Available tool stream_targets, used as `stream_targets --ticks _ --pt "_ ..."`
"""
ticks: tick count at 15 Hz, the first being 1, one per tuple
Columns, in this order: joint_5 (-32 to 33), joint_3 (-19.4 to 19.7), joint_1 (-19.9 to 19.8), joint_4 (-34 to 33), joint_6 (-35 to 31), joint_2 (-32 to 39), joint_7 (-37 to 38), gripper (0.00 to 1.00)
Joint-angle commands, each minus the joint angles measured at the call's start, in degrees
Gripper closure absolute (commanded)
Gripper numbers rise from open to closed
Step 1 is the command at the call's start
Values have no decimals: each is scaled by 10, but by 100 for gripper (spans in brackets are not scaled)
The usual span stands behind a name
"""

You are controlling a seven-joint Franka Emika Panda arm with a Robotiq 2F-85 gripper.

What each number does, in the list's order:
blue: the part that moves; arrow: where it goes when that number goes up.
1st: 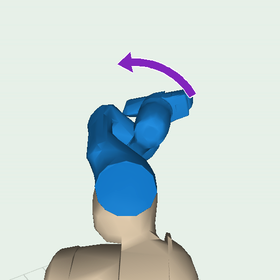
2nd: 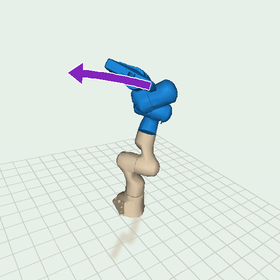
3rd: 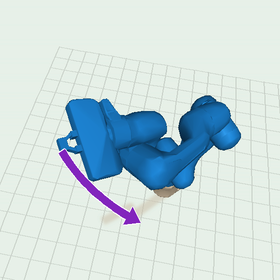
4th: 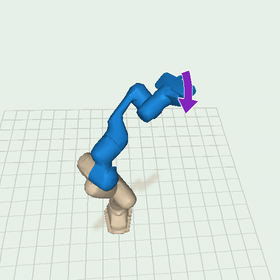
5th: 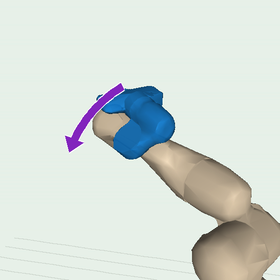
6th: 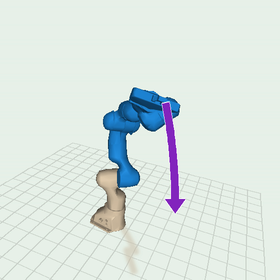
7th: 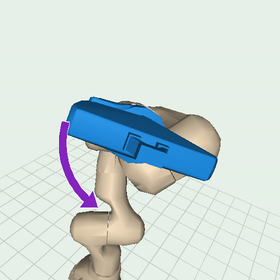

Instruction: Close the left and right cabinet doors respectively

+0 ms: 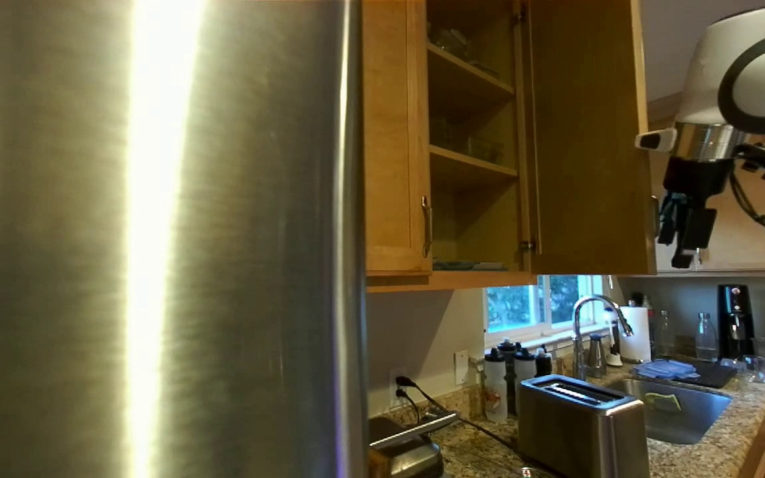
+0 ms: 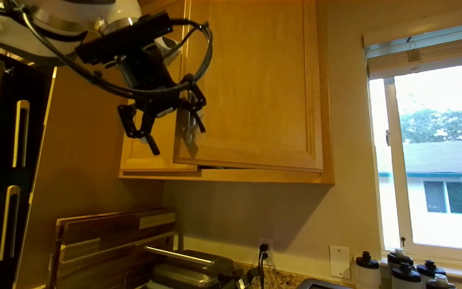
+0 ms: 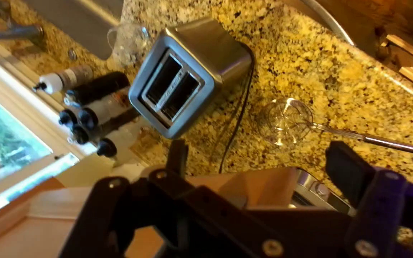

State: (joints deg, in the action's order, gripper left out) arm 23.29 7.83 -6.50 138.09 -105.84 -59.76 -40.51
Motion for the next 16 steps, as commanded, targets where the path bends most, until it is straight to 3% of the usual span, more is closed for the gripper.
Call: stream_targets --ticks 1,4,7,12,16 --pt "9 -12 86 -5 -27 25 -18 0" --pt "9 -9 125 -4 -43 39 -38 0" --pt "8 6 130 -6 -53 50 -49 0" --pt "0 38 76 -22 -45 93 9 0" --pt "-40 51 59 -42 -46 131 90 0"
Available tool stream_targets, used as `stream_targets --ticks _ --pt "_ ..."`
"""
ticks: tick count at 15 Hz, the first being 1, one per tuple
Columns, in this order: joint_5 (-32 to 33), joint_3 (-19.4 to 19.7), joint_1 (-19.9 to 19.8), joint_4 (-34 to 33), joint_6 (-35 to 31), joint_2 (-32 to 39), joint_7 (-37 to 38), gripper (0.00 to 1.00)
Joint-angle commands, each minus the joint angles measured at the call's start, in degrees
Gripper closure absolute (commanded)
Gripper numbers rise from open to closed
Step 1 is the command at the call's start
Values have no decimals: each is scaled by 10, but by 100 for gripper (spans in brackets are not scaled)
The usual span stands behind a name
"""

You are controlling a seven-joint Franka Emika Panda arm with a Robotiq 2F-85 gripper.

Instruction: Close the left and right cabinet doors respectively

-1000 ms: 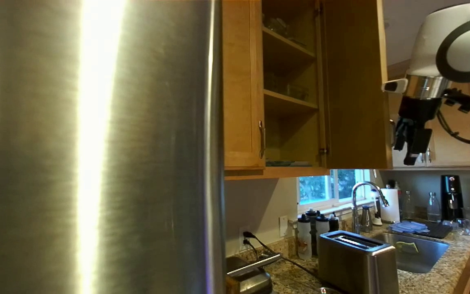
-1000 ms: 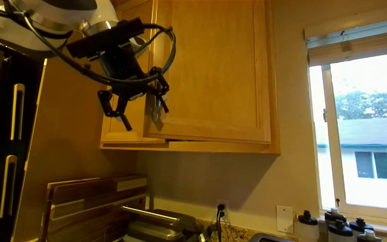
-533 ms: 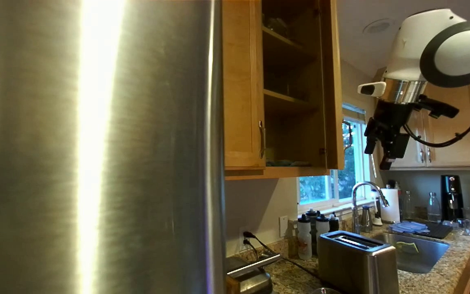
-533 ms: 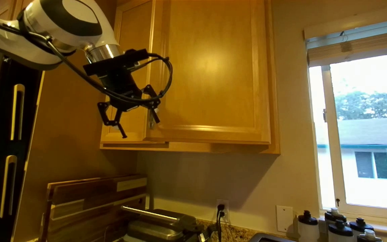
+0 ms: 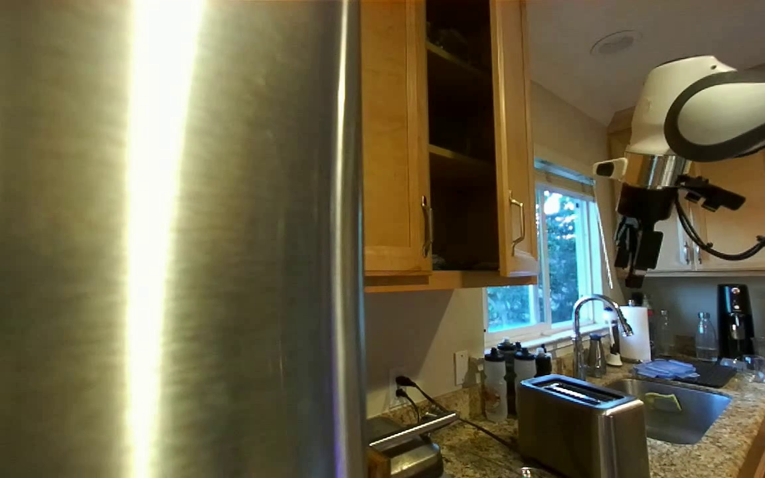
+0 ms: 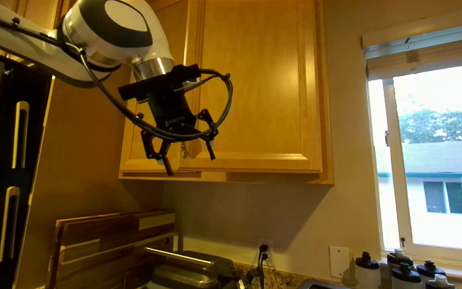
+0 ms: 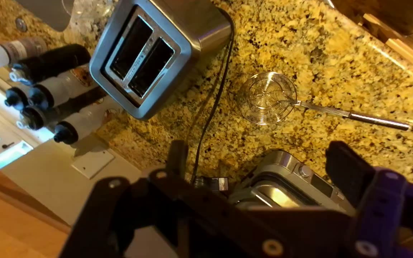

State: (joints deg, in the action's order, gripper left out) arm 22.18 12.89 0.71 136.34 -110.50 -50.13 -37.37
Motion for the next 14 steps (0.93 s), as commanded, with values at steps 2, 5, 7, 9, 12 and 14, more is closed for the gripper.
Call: stream_targets --ticks 2,5,7,9,12,14 --pt "-21 2 -6 -11 1 20 43 0" --pt "-34 2 -8 -22 1 43 71 0" --pt "-36 2 -8 -25 1 46 73 0" --pt "-46 6 -4 -19 -5 42 74 0" --pt "-103 7 23 -27 -43 40 83 0" --pt "-145 3 38 -37 -81 46 88 28"
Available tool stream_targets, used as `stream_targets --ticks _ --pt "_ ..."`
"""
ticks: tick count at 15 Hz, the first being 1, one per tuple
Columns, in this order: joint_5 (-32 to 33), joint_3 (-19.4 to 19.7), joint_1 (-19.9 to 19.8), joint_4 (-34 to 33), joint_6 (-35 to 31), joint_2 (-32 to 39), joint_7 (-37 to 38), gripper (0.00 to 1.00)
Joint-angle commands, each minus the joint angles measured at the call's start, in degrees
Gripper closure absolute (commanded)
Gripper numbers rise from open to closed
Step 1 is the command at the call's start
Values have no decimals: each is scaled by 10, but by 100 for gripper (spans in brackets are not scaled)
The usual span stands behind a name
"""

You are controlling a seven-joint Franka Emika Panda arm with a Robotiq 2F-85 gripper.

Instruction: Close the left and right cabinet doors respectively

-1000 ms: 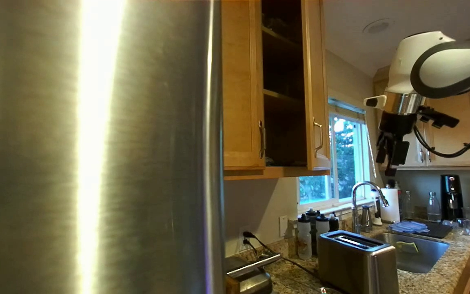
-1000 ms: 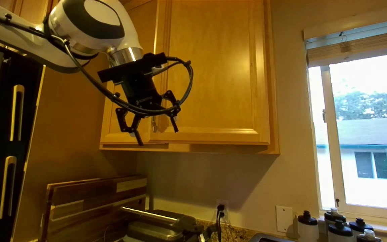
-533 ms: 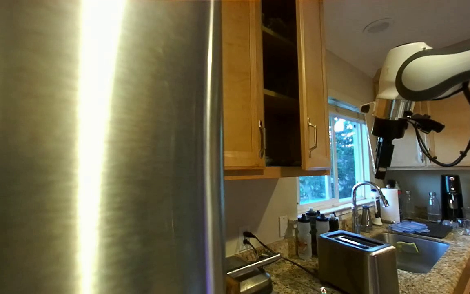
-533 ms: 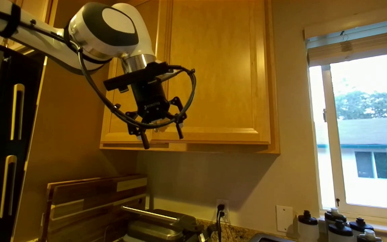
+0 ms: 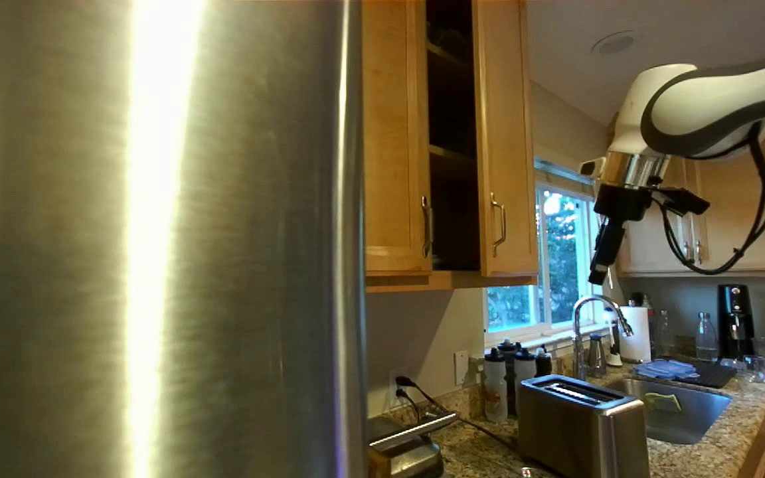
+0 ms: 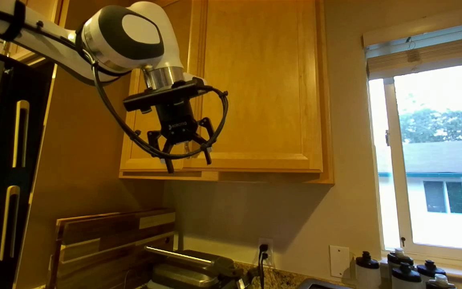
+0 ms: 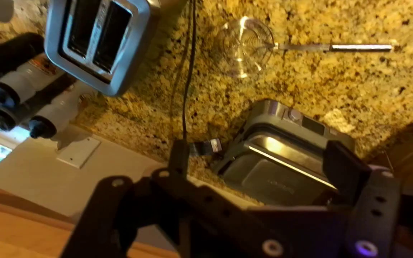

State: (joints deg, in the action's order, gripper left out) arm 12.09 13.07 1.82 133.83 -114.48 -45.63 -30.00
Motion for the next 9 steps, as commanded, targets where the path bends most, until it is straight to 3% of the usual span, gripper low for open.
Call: stream_targets --ticks 1,3,9 --pt "-58 -3 31 -16 -67 6 18 30" --pt "-74 -9 32 -23 -136 22 32 37" --pt "-108 -8 40 -74 -286 101 43 78"
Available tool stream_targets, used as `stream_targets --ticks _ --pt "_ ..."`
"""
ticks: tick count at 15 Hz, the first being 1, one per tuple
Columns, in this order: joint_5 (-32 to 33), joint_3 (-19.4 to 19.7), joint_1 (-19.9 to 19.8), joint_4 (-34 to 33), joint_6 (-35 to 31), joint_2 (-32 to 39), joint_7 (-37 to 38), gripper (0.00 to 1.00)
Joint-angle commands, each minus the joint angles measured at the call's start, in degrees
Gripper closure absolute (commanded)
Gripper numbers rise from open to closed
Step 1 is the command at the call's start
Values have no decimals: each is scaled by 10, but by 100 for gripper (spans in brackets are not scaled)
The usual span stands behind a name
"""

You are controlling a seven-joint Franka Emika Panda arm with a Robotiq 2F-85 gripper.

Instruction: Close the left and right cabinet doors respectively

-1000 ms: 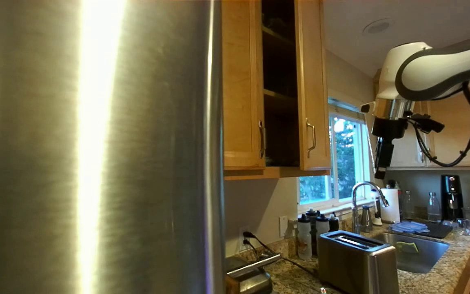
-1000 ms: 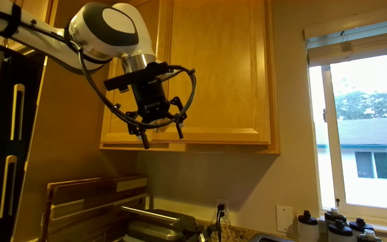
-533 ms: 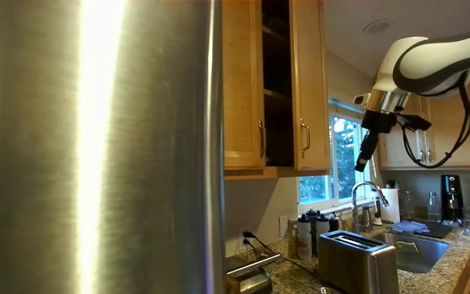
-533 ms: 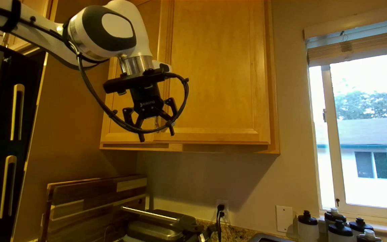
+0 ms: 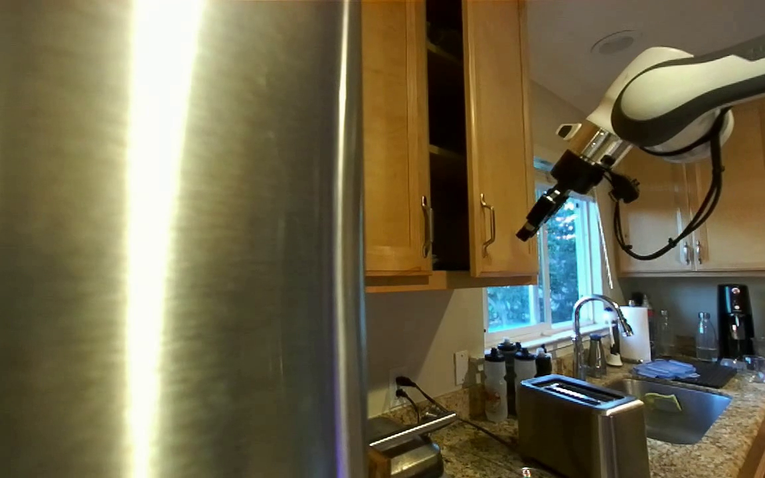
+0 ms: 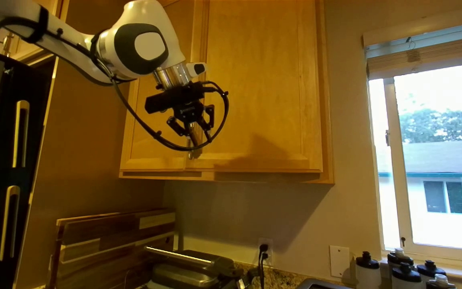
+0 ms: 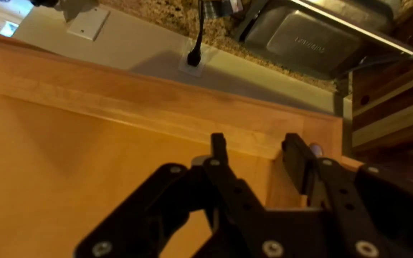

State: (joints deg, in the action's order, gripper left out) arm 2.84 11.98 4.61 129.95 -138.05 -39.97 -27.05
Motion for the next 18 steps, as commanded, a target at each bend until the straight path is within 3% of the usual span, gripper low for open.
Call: stream_targets --ticks 1,2,6,8,14,18 --pt "-21 3 15 -47 -67 61 12 84" --pt "-27 3 20 -57 -79 76 10 91" --pt "-55 -3 39 -105 -107 128 5 97" --pt "-67 -7 46 -127 -110 148 1 93" --pt "-86 -26 55 -193 -111 207 -12 92" --pt "-68 -39 37 -195 -88 209 -3 94"
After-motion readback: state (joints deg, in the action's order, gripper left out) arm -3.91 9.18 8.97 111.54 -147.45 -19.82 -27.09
